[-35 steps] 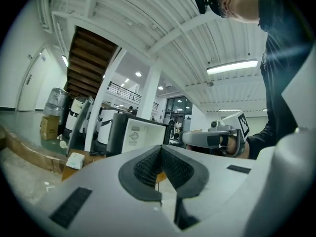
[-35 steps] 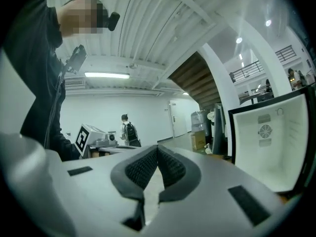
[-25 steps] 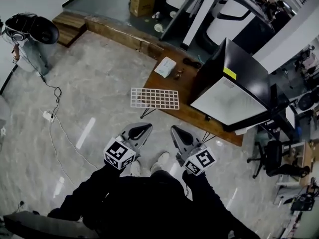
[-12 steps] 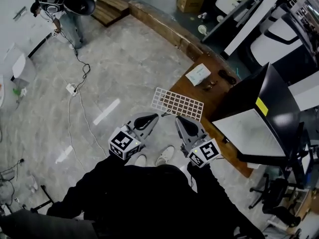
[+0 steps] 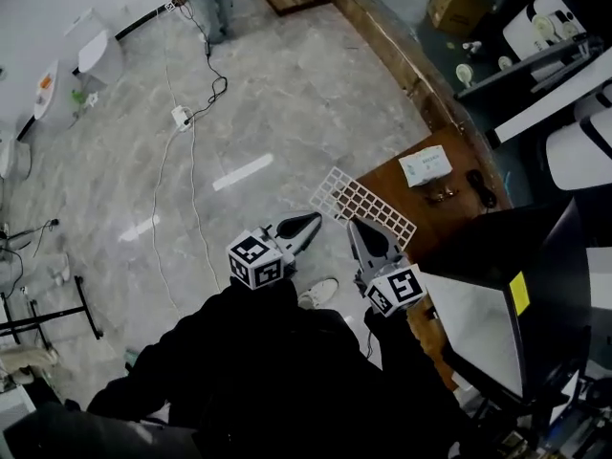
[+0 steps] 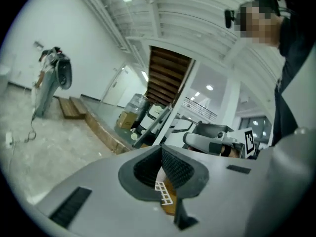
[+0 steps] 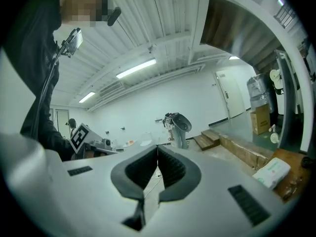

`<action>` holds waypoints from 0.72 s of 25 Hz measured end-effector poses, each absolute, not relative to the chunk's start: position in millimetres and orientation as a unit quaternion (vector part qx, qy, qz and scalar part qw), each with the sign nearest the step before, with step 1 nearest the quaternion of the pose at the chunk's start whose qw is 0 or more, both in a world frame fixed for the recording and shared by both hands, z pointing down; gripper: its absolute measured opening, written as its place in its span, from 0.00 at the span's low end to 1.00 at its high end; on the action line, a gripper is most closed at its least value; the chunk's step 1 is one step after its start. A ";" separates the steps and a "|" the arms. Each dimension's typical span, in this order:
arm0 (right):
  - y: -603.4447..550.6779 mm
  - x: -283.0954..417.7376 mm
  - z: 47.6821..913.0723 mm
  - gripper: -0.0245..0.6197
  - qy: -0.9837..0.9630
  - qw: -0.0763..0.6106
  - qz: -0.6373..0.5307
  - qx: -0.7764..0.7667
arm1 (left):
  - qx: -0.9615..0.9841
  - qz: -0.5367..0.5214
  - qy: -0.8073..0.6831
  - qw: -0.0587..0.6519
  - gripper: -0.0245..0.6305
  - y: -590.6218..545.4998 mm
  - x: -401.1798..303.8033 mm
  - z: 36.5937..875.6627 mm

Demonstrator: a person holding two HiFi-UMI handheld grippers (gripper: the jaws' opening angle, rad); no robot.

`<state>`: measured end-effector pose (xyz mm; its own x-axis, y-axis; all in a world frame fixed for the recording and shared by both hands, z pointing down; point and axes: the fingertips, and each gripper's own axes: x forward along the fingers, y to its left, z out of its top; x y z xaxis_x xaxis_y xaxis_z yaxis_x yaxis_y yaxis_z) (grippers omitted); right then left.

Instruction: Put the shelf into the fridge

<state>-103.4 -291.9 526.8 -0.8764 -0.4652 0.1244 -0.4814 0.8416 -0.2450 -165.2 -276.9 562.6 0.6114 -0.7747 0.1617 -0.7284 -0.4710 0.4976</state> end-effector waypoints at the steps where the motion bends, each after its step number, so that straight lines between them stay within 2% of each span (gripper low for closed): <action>1: -299.9 -104.1 532.1 0.05 -0.959 0.032 0.139 0.247 | 0.841 -0.064 -0.444 0.302 0.05 -282.1 -169.1 577.5; 6: -336.2 -106.7 557.6 0.05 -0.953 0.044 0.159 0.255 | 0.775 -0.114 -0.447 0.432 0.07 -297.1 -180.3 668.9; 9: -355.0 -102.0 570.7 0.05 -0.947 0.055 0.168 0.269 | 0.736 -0.130 -0.444 0.494 0.12 -302.2 -183.5 725.6; 12: -370.8 -96.3 586.5 0.05 -0.941 0.061 0.178 0.282 | 0.714 -0.132 -0.433 0.535 0.15 -306.4 -180.0 773.1; 15: -378.5 -91.6 607.9 0.05 -0.934 0.072 0.194 0.291 | 0.678 -0.165 -0.431 0.572 0.25 -313.3 -180.8 811.9; 18: -377.7 -82.7 624.5 0.05 -0.927 0.083 0.211 0.300 | 0.630 -0.208 -0.442 0.603 0.30 -318.4 -183.9 845.1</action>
<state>-82.7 -377.7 624.5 -0.8058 -0.5214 0.2807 -0.5915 0.7308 -0.3406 -183.9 -318.4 845.1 0.5219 -0.8086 0.2716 -0.3064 0.1195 0.9444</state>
